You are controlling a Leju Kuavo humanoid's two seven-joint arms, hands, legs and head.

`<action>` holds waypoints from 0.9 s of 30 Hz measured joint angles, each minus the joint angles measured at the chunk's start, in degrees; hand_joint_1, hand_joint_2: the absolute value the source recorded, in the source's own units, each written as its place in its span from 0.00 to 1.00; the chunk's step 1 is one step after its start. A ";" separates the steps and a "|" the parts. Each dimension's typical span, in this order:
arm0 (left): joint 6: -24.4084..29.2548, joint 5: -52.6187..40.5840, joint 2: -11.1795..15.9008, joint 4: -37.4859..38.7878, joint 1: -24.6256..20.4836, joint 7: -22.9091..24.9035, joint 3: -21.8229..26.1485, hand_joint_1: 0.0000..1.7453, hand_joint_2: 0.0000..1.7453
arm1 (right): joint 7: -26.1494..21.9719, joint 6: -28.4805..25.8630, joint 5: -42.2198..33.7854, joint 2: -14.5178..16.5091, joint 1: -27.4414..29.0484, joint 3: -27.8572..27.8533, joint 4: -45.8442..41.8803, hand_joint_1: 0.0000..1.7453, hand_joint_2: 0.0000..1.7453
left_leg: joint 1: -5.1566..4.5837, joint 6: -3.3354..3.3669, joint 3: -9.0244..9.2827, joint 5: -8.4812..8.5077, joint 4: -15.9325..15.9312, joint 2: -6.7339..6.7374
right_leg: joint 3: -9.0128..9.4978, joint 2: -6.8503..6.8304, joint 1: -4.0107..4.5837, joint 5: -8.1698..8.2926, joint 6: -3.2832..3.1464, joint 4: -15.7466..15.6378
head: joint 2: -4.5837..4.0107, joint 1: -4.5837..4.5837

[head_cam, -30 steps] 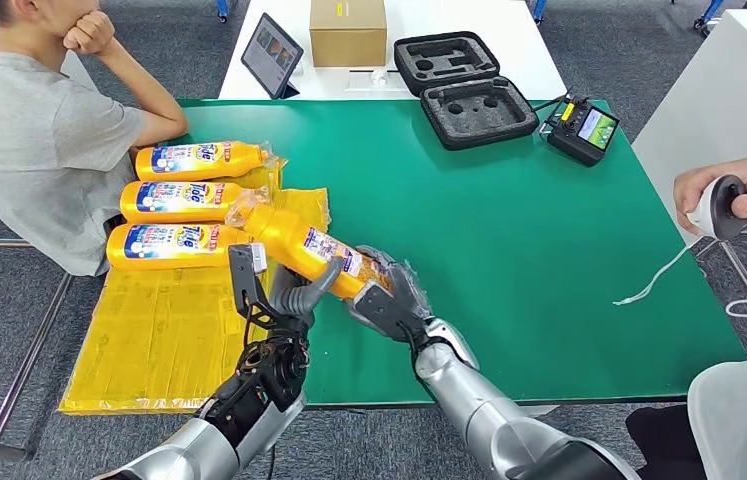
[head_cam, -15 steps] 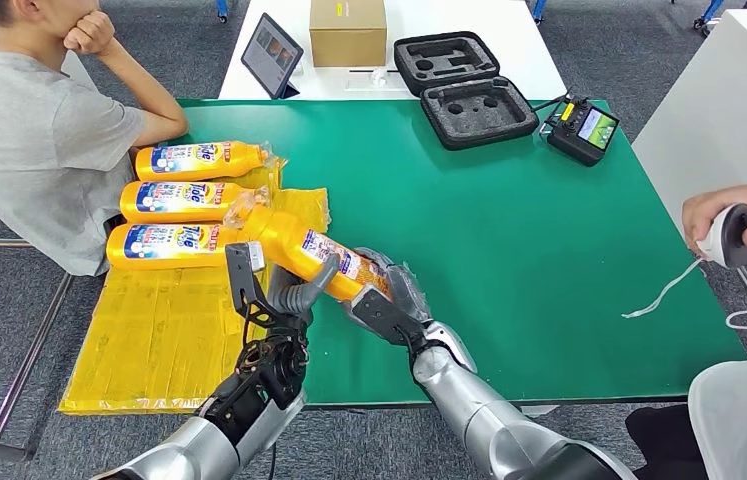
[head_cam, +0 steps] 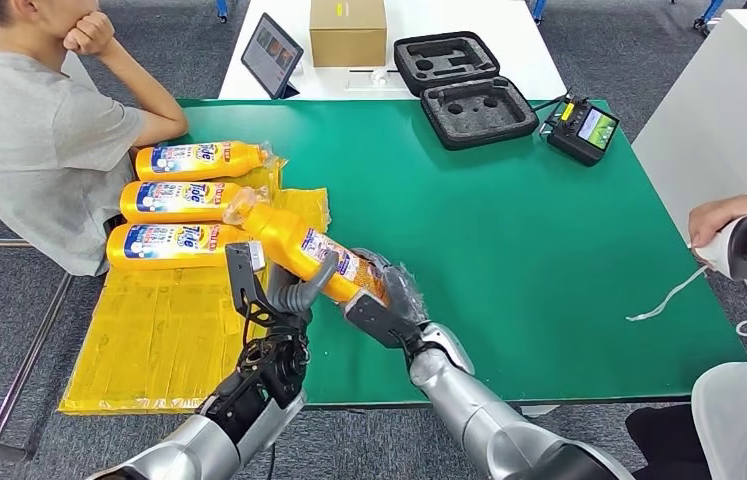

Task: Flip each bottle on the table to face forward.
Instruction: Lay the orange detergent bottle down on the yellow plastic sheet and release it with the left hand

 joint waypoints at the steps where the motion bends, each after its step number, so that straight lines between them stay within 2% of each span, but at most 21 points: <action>1: 0.14 0.05 0.00 0.17 -0.19 0.00 -0.17 1.00 1.00 | -0.01 -0.67 0.24 0.04 0.15 0.51 0.08 0.00 1.00 | 0.00 0.00 0.00 0.00 0.00 0.00 | 0.00 0.00 0.00 0.00 0.00 0.00 | 0.00 0.01; 17: 2.08 -2.20 0.02 1.27 -1.07 -2.48 -1.62 1.00 1.00 | -0.13 -2.57 0.12 0.40 1.50 3.21 0.65 0.00 1.00 | 0.00 0.00 -0.01 0.00 0.00 0.00 | 0.00 0.00 0.00 0.00 0.00 0.00 | 0.00 0.01; 22: 4.63 -8.64 0.46 -2.22 -0.13 -3.48 -1.67 1.00 1.00 | -0.13 -2.58 -0.44 0.36 2.12 3.22 0.66 0.00 1.00 | 0.00 0.00 -0.01 0.00 0.00 -0.01 | 0.00 0.00 0.00 0.00 0.00 0.00 | 0.00 0.01; 27: 4.91 -9.42 0.75 -4.42 0.51 -3.62 -1.52 1.00 1.00 | -0.13 -2.58 -0.72 0.29 2.65 3.22 0.66 0.00 1.00 | 0.00 0.00 -0.02 0.00 -0.01 -0.01 | 0.00 0.00 0.00 0.00 0.00 0.00 | 0.00 0.01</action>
